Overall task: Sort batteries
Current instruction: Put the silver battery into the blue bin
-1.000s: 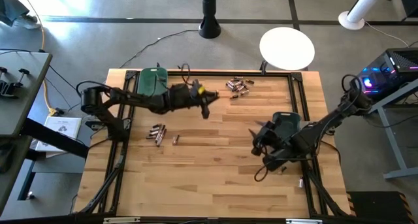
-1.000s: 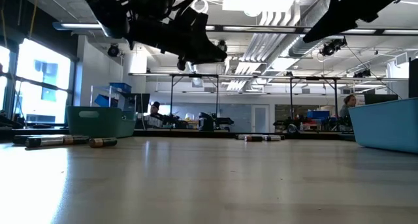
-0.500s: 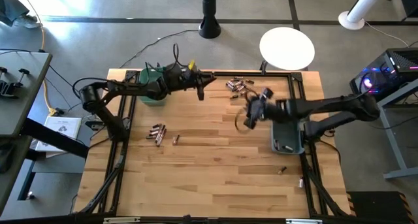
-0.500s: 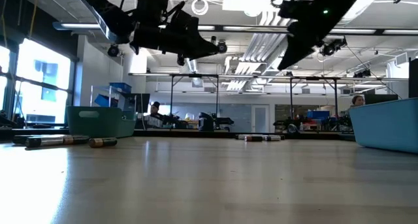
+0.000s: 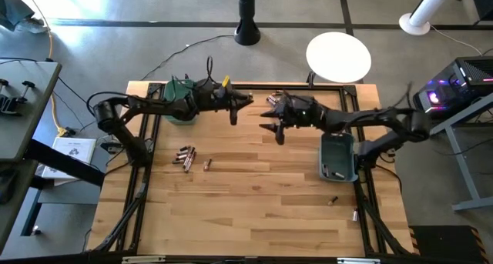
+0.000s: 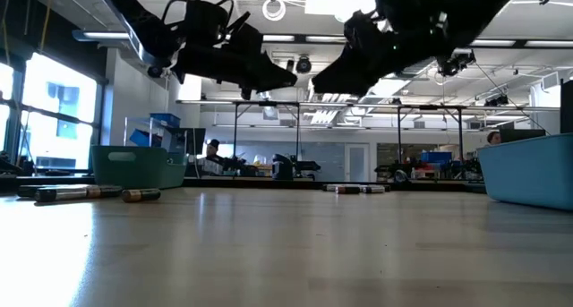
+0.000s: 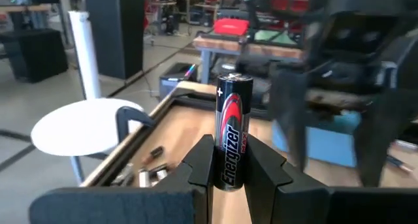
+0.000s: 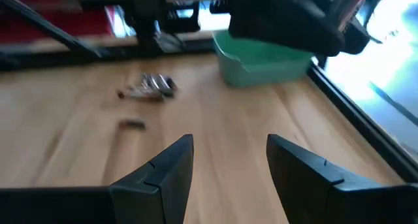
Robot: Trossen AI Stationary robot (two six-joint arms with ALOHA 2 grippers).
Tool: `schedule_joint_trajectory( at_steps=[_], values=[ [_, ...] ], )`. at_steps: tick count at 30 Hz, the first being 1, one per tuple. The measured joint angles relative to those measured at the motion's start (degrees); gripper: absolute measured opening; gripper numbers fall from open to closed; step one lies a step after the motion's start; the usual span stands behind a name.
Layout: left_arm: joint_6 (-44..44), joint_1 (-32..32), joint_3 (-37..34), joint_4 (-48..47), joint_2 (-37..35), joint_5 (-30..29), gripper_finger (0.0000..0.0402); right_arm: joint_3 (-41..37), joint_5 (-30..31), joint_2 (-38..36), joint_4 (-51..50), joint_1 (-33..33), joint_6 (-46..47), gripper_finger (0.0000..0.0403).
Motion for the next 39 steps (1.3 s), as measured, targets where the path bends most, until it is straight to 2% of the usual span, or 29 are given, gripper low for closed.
schedule_joint_trajectory(
  at_steps=[3, 6, 11, 16, 20, 23, 27, 29, 35, 39],
  values=[
    [1.0, -2.8, -1.4, 1.3, 0.0, -1.4, 0.0040, -3.1, -0.3, 1.7, 12.1, 0.2, 3.0, 0.0188],
    [3.5, -6.1, -3.0, 2.4, 0.0, -5.4, 0.0040, -4.0, -4.6, 1.7, 17.1, 1.1, 3.6, 0.0188],
    [5.3, -11.5, -3.5, 2.7, 0.0, -11.9, 0.0040, -3.2, -13.0, 1.6, 17.6, 3.8, 6.7, 0.0188],
    [4.4, -16.4, -3.5, 4.2, 0.0, -12.1, 0.0040, 0.4, -18.0, 1.5, 17.9, 6.8, 6.0, 0.0188],
    [4.5, -19.5, -3.5, 4.2, 0.0, -12.1, 0.0040, 3.0, -19.1, 1.5, 17.9, 11.2, -0.8, 0.0188],
    [4.4, -21.2, -3.5, 4.3, 0.0, -12.2, 0.0040, 4.4, -11.6, 1.5, 16.7, 14.6, -4.7, 0.0188],
    [3.6, -22.5, -3.5, 4.2, 0.0, -12.2, 0.0041, 5.7, 8.3, 0.4, 8.7, 18.2, -9.1, 0.0188],
    [3.5, -22.9, -3.5, 4.2, 0.0, -12.2, 0.0042, 5.7, 14.5, -0.2, 5.4, 19.8, -9.5, 0.0188],
    [3.1, -24.0, -3.5, 4.5, 0.0, -12.2, 0.0043, 5.7, 25.1, -1.8, -0.8, 24.5, -9.4, 0.0188],
    [3.1, -24.3, -3.4, 4.4, 0.0, -12.2, 0.0043, 5.7, 27.8, -1.9, -2.8, 25.7, -6.7, 0.0185]
  ],
)
